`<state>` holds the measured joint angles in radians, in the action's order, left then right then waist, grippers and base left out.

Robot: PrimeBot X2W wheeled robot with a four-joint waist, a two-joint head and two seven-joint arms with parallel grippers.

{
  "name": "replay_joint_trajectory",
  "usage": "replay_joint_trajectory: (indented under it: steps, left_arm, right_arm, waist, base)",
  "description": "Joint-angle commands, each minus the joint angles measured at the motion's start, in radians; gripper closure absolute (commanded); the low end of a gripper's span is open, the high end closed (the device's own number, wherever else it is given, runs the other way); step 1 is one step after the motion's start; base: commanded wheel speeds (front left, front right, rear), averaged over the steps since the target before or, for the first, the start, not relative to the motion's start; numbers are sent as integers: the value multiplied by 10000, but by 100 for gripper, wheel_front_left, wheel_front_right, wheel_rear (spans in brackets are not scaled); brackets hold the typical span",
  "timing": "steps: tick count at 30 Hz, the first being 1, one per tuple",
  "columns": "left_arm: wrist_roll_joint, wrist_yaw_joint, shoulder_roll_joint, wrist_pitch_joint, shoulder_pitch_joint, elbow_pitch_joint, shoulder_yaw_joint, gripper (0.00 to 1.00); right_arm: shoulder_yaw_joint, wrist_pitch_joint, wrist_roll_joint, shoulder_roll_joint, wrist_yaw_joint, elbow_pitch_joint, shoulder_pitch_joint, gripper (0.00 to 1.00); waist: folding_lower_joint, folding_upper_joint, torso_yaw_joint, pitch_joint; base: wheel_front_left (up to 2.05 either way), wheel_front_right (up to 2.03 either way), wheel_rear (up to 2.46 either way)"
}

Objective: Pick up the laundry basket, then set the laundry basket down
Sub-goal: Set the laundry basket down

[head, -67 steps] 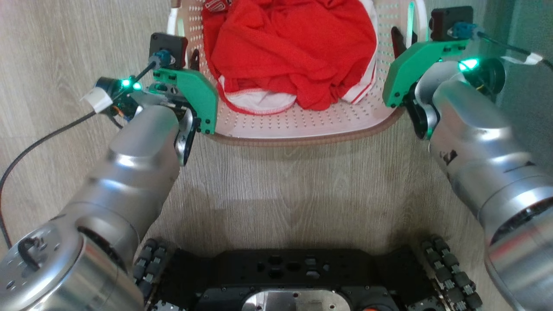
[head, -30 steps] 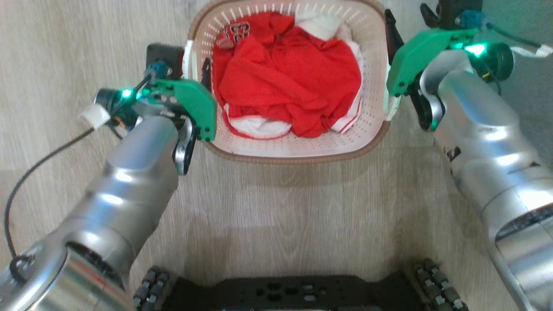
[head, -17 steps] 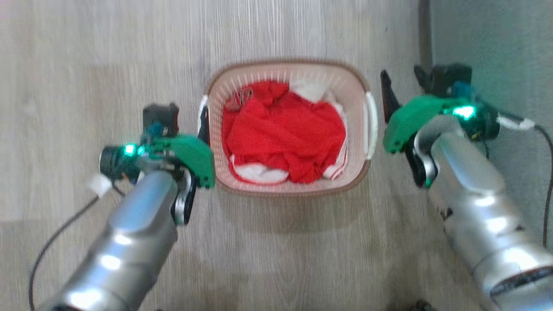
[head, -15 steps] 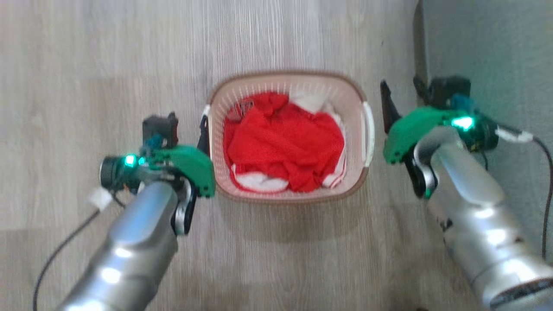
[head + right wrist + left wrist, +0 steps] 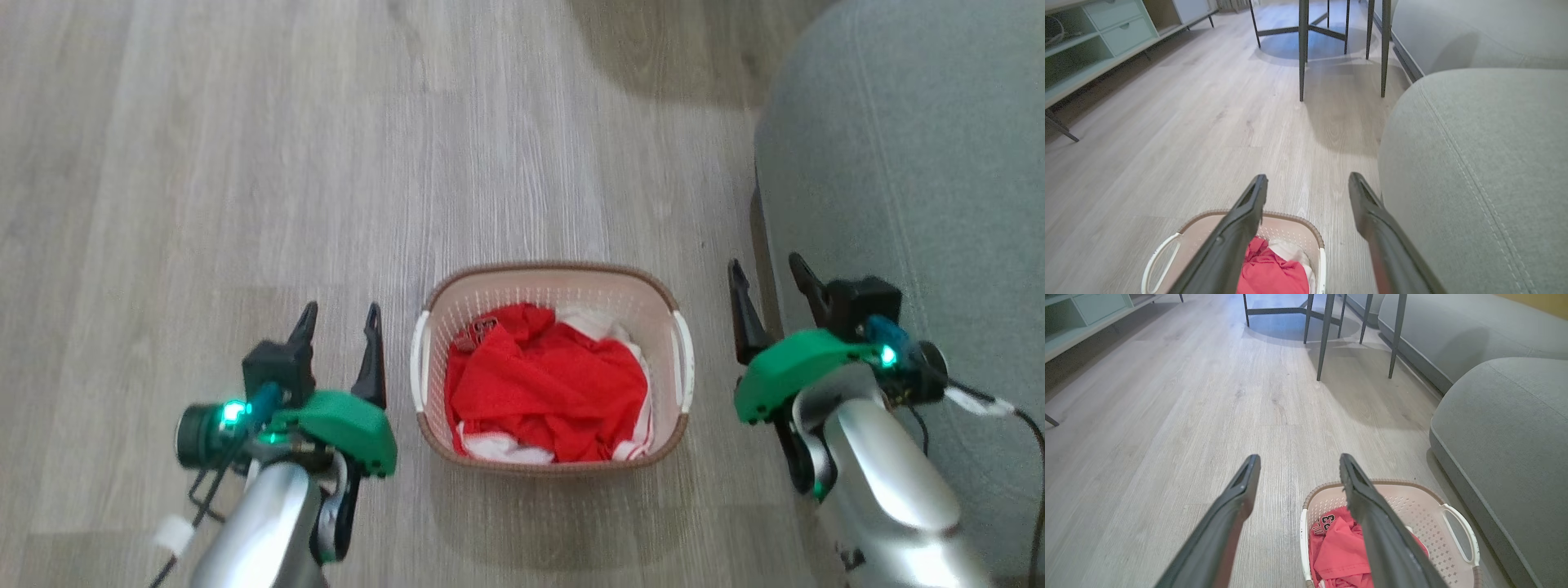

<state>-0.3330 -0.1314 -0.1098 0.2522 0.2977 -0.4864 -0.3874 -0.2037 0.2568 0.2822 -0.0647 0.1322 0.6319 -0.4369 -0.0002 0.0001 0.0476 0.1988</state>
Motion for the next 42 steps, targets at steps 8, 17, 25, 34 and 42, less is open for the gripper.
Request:
replay_joint_trajectory:
  steps: [8,17,25,34,42]
  left_arm:
    - [846,165,142,95,-1283,1662,1177,0]
    - [1293,327,184,95,-2894,2837,1747,0]
    - [1648,358,252,95,-3507,3313,1927,0]
    - [1841,350,345,95,-3940,3950,2219,0]
    - [1971,407,401,95,-4130,4116,2368,0]
  right_arm:
    - [192,49,-312,145,-15,-2260,1574,0]
    - [491,49,-334,145,-15,-3761,3390,0]
    - [866,49,-406,145,-15,-4523,4193,0]
    - [947,49,-350,145,-15,-5009,4601,0]
    - [1033,49,-332,145,-15,-5093,4611,0]
  waist:
    - [2,-1,280,-1195]
    - [2,-1,378,-1915]
    - [2,-1,357,-2072]
    - [2,-1,224,-2108]
    - [2,-1,205,-2087]
  base:
    - [0,0,0]
    - [0,0,0]
    - [0,0,0]
    - [0,0,0]
    - [0,0,0]
